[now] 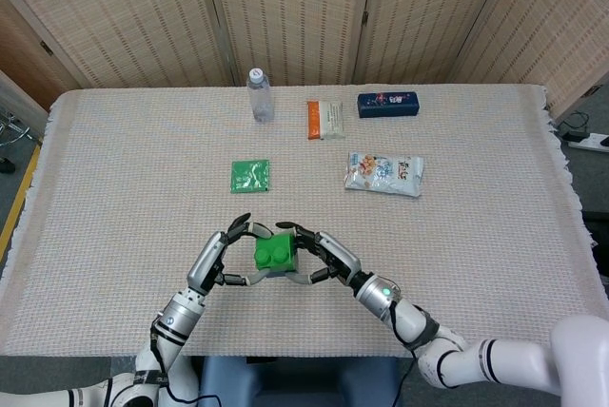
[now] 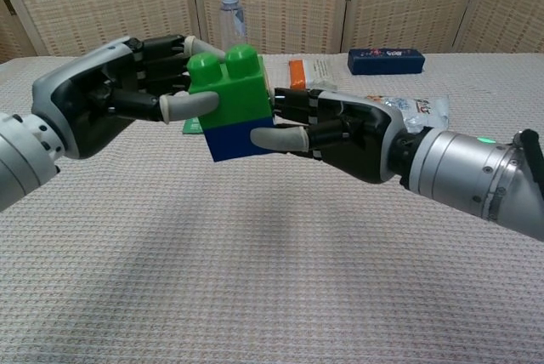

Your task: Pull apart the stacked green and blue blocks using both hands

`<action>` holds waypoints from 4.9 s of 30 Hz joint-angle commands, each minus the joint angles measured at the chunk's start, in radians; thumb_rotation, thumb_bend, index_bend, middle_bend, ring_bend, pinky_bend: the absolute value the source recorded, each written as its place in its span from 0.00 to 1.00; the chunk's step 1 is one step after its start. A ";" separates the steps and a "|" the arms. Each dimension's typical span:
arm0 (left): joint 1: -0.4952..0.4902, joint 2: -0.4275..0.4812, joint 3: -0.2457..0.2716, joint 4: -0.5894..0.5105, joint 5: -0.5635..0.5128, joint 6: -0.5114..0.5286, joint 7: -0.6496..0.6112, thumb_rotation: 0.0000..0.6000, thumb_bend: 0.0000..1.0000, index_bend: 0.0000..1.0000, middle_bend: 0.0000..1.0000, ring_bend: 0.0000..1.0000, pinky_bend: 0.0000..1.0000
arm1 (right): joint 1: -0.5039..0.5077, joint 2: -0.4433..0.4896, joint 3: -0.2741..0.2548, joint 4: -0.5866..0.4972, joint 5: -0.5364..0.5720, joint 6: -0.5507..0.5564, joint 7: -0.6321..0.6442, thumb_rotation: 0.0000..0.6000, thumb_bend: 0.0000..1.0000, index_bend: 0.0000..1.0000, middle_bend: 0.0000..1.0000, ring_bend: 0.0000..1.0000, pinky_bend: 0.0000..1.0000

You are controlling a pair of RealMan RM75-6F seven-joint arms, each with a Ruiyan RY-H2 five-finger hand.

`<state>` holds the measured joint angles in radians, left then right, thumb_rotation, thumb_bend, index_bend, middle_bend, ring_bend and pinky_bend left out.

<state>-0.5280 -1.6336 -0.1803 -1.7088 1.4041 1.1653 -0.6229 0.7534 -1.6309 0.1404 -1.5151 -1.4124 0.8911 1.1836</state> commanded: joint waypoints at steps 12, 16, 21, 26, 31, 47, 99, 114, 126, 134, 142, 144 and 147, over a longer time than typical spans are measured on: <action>0.002 -0.002 0.005 -0.011 0.015 0.004 -0.003 1.00 0.41 0.79 0.90 0.39 0.01 | -0.027 -0.015 0.047 -0.034 0.065 0.006 -0.087 1.00 0.36 0.76 0.34 0.35 0.24; 0.004 -0.003 0.004 -0.011 0.018 0.010 -0.005 1.00 0.41 0.79 0.90 0.40 0.01 | -0.034 -0.022 0.056 -0.032 0.075 0.004 -0.107 1.00 0.36 0.78 0.35 0.36 0.24; 0.007 -0.017 -0.001 -0.004 0.021 0.024 -0.011 1.00 0.41 0.80 0.90 0.42 0.05 | -0.040 -0.027 0.060 -0.029 0.079 -0.006 -0.120 1.00 0.36 0.79 0.35 0.36 0.24; 0.011 -0.027 -0.004 0.000 0.021 0.034 -0.018 1.00 0.41 0.82 0.91 0.48 0.16 | -0.044 -0.033 0.066 -0.024 0.079 -0.012 -0.130 1.00 0.36 0.79 0.35 0.36 0.24; 0.013 -0.032 -0.005 0.000 0.018 0.038 -0.010 1.00 0.41 0.83 0.92 0.53 0.22 | -0.050 -0.042 0.068 -0.015 0.080 -0.018 -0.135 1.00 0.36 0.80 0.36 0.36 0.24; 0.016 -0.030 -0.033 -0.039 0.015 0.056 -0.012 1.00 0.41 0.84 0.93 0.58 0.26 | -0.060 -0.069 0.074 0.009 0.106 -0.045 -0.205 1.00 0.36 0.84 0.37 0.38 0.27; 0.028 -0.127 0.050 0.764 0.074 0.110 0.035 1.00 0.42 0.82 0.93 0.45 0.07 | -0.187 0.217 0.014 -0.003 0.259 0.061 -1.021 1.00 0.36 0.84 0.36 0.35 0.27; 0.026 -0.129 0.088 0.867 0.092 0.070 -0.028 1.00 0.43 0.68 0.74 0.29 0.00 | -0.144 0.227 -0.012 0.009 0.238 -0.084 -1.032 1.00 0.36 0.52 0.13 0.14 0.19; -0.005 -0.048 0.090 0.723 0.049 -0.058 0.088 1.00 0.20 0.11 0.06 0.00 0.00 | -0.122 0.298 -0.015 -0.044 0.235 -0.123 -1.070 1.00 0.36 0.00 0.00 0.00 0.00; -0.015 0.001 0.065 0.630 0.028 -0.057 0.201 1.00 0.19 0.04 0.00 0.00 0.00 | -0.130 0.387 -0.010 -0.128 0.201 -0.108 -1.058 1.00 0.36 0.00 0.00 0.00 0.00; 0.004 0.248 0.127 0.402 0.134 -0.011 0.267 1.00 0.20 0.05 0.00 0.00 0.00 | -0.238 0.509 -0.085 -0.238 0.005 0.122 -1.233 1.00 0.36 0.00 0.00 0.00 0.00; 0.024 0.319 0.159 0.337 0.166 0.010 0.300 1.00 0.21 0.06 0.01 0.00 0.00 | -0.293 0.501 -0.111 -0.255 -0.038 0.224 -1.323 1.00 0.36 0.00 0.00 0.00 0.00; 0.076 0.389 0.191 0.236 0.191 0.081 0.313 1.00 0.21 0.08 0.02 0.00 0.00 | -0.375 0.448 -0.146 -0.229 -0.089 0.362 -1.438 1.00 0.36 0.00 0.00 0.00 0.00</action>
<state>-0.5022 -1.3135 -0.0337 -1.3812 1.5486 1.1748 -0.3406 0.4787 -1.1545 0.0485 -1.7393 -1.4188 1.1020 -0.1164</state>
